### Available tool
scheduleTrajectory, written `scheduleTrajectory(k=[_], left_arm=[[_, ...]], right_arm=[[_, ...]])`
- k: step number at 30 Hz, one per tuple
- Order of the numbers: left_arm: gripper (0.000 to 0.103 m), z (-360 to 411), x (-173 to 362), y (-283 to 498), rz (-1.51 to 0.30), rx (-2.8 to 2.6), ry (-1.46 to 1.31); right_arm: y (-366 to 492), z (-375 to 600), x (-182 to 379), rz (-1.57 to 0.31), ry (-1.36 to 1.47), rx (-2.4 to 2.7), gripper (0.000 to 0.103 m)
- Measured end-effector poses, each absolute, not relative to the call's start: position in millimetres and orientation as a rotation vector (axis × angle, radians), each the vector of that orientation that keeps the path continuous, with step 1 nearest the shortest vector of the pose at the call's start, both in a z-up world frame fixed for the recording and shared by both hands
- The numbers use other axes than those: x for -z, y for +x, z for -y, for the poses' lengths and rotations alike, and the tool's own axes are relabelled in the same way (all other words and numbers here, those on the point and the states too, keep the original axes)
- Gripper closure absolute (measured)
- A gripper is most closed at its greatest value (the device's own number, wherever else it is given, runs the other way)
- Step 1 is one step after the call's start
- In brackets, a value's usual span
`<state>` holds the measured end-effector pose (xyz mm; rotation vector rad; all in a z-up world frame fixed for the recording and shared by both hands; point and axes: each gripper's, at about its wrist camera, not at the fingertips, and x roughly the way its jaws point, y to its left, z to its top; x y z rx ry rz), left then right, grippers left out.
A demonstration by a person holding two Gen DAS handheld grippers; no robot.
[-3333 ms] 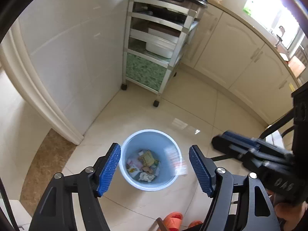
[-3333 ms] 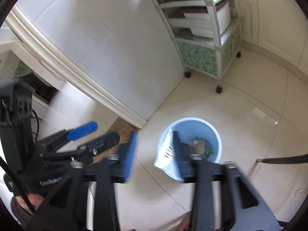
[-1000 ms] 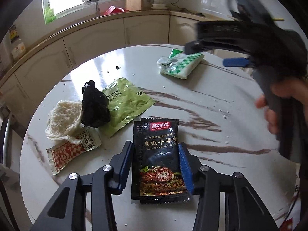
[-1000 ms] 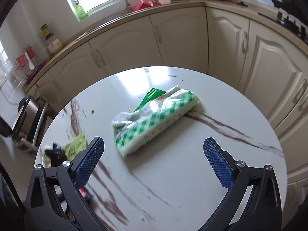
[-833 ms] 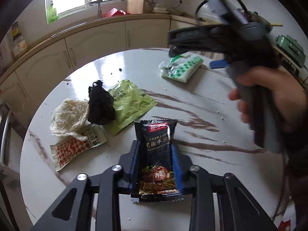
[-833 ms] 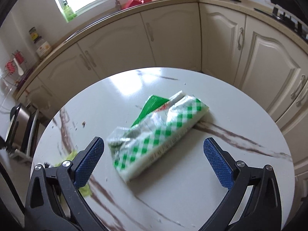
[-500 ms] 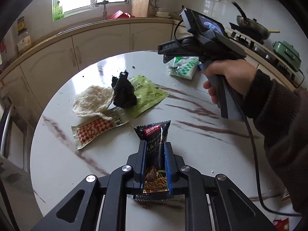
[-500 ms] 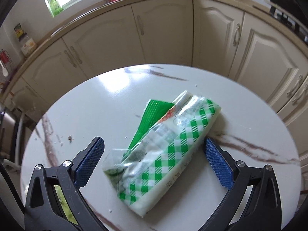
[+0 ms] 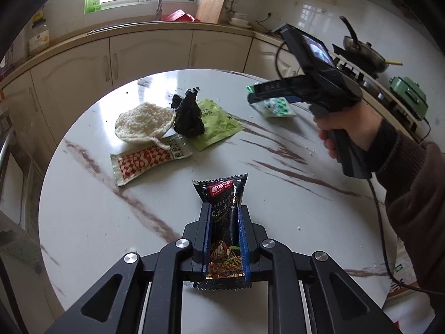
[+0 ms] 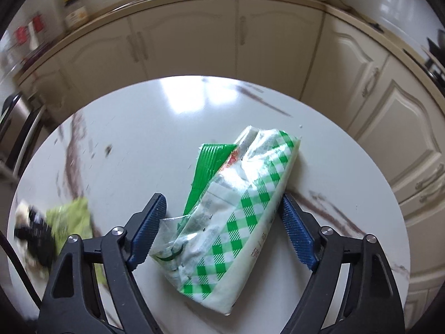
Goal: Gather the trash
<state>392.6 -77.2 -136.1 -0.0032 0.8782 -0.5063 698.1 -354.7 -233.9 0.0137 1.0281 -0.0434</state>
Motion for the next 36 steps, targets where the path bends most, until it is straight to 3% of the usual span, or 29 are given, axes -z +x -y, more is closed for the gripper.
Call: scheduleTrajectory(k=[8,24,25,28,29,30,34,35,36], left_arm=[[0.089,68,134,364,-0.890,0.495,-0.064],[0.091,54,122,302,-0.898,0.443,-0.122],[0.089,53,121,300,-0.898,0.440,-0.122],[0.068,56,116,293,-0.878,0.383,-0.053],[0.045,59,114,292,-0.865,0.360,-0.014],[0.028,63,115,292,-0.867,0.346,0.031],[0.031,80,118,292,-0.891,0.362,0.092],[0.037,85,120,294,-0.907,0.367,0.103],[0.051,89,123,296,-0.923,0.361,0.117]], right_arm=[[632,321,230,-1.015,-0.108,-0.106,0.037],[524,273,197,-0.900,0.037,-0.357,0.041],[519,275,198,-0.899,0.064,-0.364,0.041],[504,279,200,-0.889,0.106,-0.374,0.041],[500,279,202,-0.888,0.112,-0.378,0.041],[497,279,203,-0.890,0.114,-0.383,0.041],[486,280,206,-0.887,0.138,-0.393,0.041],[483,282,207,-0.885,0.152,-0.395,0.041],[481,284,207,-0.884,0.160,-0.398,0.041]])
